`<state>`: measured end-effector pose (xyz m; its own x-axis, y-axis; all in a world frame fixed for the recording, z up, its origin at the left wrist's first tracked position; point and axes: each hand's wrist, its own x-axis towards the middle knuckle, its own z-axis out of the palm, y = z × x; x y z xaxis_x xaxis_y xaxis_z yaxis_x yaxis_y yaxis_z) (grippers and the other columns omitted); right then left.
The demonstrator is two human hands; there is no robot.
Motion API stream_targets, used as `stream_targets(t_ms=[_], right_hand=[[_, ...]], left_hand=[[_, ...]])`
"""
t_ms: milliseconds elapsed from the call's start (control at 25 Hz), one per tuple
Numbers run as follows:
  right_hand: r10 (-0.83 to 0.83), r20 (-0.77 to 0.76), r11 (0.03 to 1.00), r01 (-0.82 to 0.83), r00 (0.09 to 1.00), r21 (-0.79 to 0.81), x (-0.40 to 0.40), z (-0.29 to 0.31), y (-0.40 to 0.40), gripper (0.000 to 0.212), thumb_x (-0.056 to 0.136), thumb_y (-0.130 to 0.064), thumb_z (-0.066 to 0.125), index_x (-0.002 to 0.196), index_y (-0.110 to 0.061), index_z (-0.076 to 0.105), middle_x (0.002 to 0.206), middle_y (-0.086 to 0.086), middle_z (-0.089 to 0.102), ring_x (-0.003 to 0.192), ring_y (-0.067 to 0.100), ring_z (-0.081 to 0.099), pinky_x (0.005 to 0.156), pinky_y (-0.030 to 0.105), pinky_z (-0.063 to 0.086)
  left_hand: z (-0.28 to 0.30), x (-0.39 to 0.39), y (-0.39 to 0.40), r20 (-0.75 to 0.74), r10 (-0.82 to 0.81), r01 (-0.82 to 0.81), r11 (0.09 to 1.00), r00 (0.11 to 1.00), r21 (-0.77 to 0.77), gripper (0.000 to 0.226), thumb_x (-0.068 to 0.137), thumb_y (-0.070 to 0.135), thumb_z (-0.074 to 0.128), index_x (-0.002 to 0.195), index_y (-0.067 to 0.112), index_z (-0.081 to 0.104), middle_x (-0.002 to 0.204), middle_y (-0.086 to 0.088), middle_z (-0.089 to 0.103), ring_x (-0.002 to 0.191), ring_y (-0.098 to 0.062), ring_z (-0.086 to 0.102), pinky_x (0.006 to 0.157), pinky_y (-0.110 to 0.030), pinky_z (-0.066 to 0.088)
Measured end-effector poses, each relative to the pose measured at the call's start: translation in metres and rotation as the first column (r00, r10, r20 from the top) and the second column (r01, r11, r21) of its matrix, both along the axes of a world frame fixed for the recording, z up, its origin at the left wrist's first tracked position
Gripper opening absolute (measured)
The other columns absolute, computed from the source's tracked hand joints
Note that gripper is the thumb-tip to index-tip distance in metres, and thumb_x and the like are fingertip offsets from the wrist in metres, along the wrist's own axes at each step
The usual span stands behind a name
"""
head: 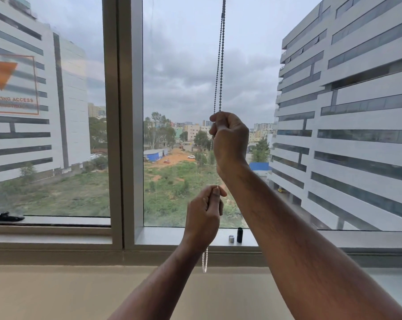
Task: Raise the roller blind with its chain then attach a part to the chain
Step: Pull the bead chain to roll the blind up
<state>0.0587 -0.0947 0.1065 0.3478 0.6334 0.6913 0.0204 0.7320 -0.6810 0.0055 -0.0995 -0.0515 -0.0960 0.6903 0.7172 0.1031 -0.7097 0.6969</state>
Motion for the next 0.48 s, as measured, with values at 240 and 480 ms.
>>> stream_targets(t_ms=[240, 480], right_hand=[[-0.049, 0.061, 0.999, 0.047, 0.997, 0.023, 0.009, -0.027, -0.008, 0.025, 0.105, -0.012, 0.05, 0.088, -0.008, 0.069, 0.062, -0.005, 0.053, 0.056, 0.01, 0.046, 0.057, 0.027, 0.042], [-0.065, 0.092, 0.997, 0.068, 0.994, -0.027, 0.01, -0.066, -0.016, 0.027, 0.104, -0.014, 0.052, 0.087, -0.018, 0.073, 0.063, -0.007, 0.058, 0.058, 0.008, 0.05, 0.059, 0.033, 0.045]], left_hand=[[0.035, -0.01, 0.002, 0.205, -0.053, 0.072, 0.994, 0.977, -0.086, 0.033, 0.112, 0.02, 0.038, 0.115, 0.009, 0.069, 0.1, -0.011, 0.076, 0.09, -0.018, 0.075, 0.078, -0.043, 0.061], [0.138, -0.015, 0.0, 0.348, -0.166, 0.18, 0.984, 0.923, -0.008, 0.033, 0.111, 0.02, 0.041, 0.119, 0.003, 0.068, 0.104, -0.013, 0.077, 0.089, -0.017, 0.077, 0.073, -0.031, 0.063]])
